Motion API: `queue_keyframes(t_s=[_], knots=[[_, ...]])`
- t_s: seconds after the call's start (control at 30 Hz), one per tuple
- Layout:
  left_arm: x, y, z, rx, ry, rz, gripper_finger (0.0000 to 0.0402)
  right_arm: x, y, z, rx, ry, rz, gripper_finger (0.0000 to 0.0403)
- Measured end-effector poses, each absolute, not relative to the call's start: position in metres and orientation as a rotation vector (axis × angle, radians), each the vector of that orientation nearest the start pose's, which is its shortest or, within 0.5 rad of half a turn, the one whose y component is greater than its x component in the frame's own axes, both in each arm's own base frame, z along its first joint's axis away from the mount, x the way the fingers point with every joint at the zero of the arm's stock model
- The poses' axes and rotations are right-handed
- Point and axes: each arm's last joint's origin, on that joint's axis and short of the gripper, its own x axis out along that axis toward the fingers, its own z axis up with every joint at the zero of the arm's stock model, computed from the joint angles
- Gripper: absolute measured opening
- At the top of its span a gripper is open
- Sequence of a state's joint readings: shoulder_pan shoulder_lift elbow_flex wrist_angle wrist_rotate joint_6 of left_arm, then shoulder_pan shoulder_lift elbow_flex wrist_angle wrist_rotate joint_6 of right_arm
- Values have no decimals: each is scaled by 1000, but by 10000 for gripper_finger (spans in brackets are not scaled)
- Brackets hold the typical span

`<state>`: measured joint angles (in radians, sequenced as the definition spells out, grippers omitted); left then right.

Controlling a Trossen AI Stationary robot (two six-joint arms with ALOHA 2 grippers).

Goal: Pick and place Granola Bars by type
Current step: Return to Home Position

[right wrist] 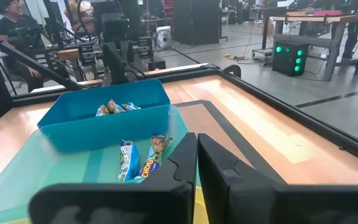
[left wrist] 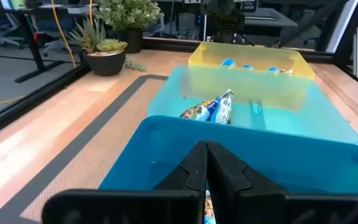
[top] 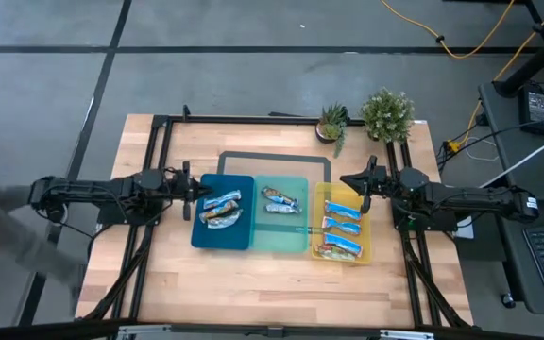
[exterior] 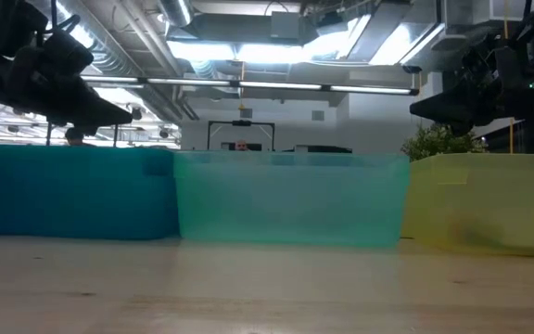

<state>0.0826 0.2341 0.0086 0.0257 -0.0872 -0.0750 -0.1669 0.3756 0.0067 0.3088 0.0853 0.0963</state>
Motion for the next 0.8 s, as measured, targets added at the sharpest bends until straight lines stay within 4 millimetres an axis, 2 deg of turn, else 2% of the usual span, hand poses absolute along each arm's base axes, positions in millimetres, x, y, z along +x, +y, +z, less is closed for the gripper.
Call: queue_keyframes(t_s=[0.53, 0.8], knots=[[110, 12, 149, -83, 194, 176, 11, 119, -23, 162, 98, 47, -255, 19], [109, 12, 149, -83, 192, 176, 7, 108, -12, 168, 96, -16, -171, 19]])
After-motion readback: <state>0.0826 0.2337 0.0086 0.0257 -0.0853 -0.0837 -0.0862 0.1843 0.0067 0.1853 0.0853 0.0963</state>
